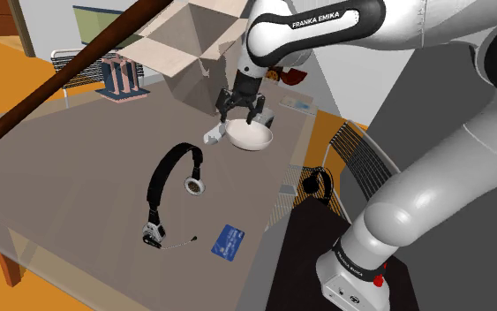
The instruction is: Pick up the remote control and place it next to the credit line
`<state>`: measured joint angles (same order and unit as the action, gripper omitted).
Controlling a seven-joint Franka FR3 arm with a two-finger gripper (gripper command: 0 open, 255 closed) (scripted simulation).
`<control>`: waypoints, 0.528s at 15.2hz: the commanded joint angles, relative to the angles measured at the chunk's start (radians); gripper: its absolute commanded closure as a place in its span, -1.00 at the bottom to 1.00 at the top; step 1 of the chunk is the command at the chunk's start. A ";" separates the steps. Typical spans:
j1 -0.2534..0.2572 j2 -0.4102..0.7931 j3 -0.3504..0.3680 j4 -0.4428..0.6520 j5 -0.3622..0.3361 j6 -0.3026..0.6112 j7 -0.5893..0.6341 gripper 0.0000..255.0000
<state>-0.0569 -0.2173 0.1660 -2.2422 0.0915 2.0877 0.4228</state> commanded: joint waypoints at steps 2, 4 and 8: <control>-0.011 0.130 0.020 0.077 -0.032 0.041 0.116 -1.00; -0.013 0.212 0.026 0.128 -0.057 0.062 0.190 -1.00; -0.007 0.376 0.020 0.244 -0.105 0.087 0.329 -1.00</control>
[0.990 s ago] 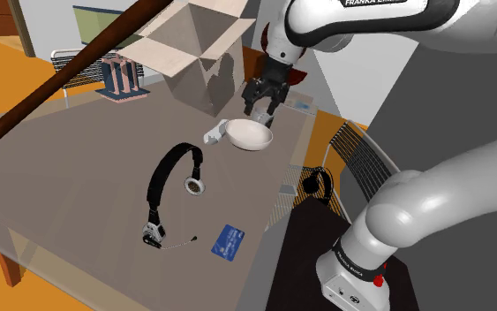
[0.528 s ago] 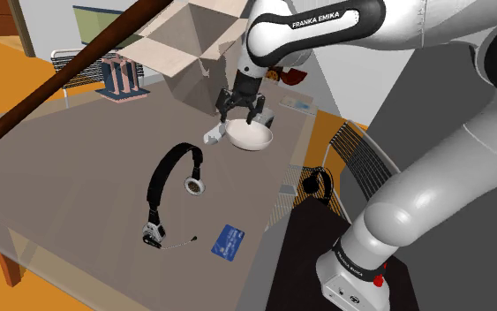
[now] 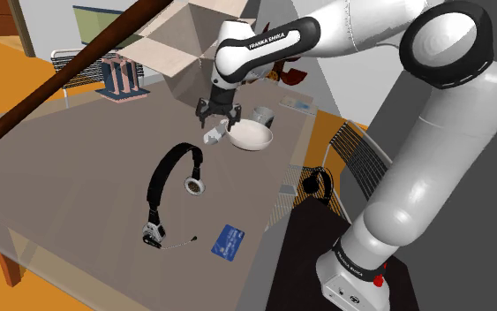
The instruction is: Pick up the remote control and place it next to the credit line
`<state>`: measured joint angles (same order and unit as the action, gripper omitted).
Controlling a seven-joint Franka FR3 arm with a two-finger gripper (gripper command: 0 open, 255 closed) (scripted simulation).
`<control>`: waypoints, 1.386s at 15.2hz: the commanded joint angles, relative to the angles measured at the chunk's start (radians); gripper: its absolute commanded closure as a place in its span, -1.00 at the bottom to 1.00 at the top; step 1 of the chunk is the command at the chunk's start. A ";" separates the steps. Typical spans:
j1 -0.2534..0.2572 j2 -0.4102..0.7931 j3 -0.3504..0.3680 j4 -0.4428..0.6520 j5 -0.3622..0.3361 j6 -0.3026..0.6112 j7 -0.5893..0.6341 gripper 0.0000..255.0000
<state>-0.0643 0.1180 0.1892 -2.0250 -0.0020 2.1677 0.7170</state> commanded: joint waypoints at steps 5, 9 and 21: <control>0.006 0.109 -0.011 0.049 -0.029 0.046 0.077 -1.00; 0.008 0.142 -0.013 0.028 -0.037 0.100 0.082 -1.00; 0.008 0.142 -0.013 0.028 -0.037 0.100 0.082 1.00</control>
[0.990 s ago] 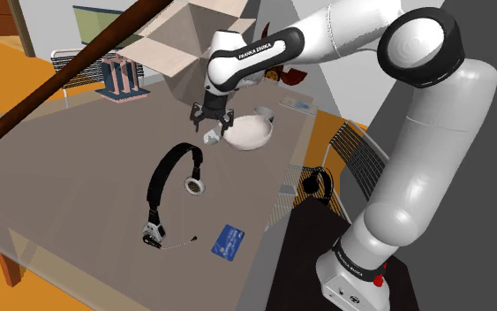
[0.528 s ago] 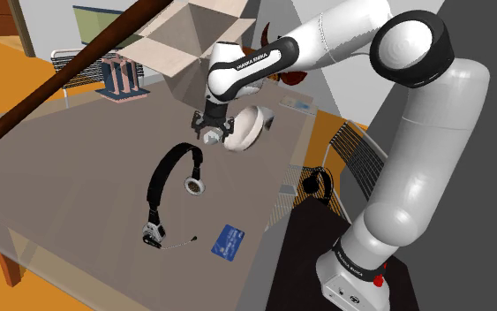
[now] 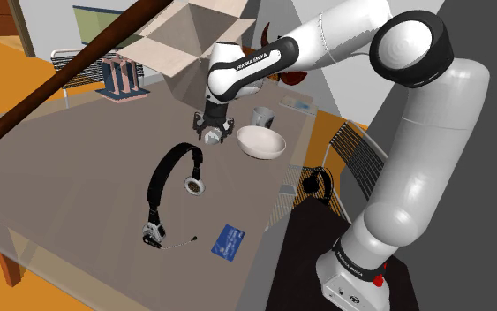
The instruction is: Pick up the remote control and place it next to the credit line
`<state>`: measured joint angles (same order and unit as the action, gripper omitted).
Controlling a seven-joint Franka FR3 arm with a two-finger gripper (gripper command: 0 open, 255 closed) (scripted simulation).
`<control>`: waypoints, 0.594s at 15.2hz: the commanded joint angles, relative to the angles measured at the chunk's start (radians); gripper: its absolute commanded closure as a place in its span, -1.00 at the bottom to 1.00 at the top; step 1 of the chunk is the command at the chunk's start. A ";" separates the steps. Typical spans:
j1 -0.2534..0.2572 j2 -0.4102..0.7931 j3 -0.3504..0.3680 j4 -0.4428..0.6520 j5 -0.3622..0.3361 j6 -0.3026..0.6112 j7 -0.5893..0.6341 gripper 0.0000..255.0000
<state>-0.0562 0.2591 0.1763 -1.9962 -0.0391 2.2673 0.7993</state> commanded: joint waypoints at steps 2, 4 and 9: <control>0.000 0.002 0.000 0.000 0.000 0.001 0.000 1.00; 0.000 0.002 0.000 0.001 0.000 0.001 0.000 1.00; -0.001 -0.021 0.002 0.014 0.005 -0.035 -0.003 1.00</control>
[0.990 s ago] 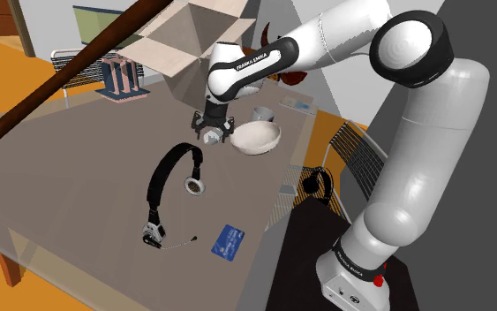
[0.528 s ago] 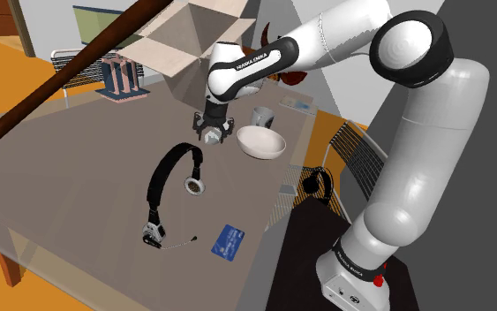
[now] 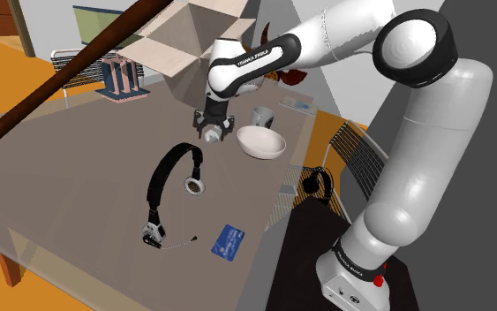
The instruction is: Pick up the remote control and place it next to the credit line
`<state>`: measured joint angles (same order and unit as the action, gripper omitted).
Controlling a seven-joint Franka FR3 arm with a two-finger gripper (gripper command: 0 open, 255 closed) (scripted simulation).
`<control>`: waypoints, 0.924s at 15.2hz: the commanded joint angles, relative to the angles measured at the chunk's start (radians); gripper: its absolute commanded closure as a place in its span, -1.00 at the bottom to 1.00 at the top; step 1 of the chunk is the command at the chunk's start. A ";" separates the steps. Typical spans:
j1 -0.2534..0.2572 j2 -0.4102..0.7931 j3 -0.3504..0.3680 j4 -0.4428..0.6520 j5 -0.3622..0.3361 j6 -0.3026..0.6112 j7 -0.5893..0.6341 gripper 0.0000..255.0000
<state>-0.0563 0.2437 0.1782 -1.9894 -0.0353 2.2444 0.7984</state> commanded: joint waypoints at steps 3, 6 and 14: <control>-0.002 -0.025 0.001 0.023 0.006 -0.048 -0.005 1.00; -0.003 -0.044 0.002 0.041 0.011 -0.084 -0.008 1.00; -0.005 -0.082 0.004 0.095 0.019 -0.176 -0.013 1.00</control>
<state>-0.0616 0.1629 0.1822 -1.9019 -0.0164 2.0774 0.7861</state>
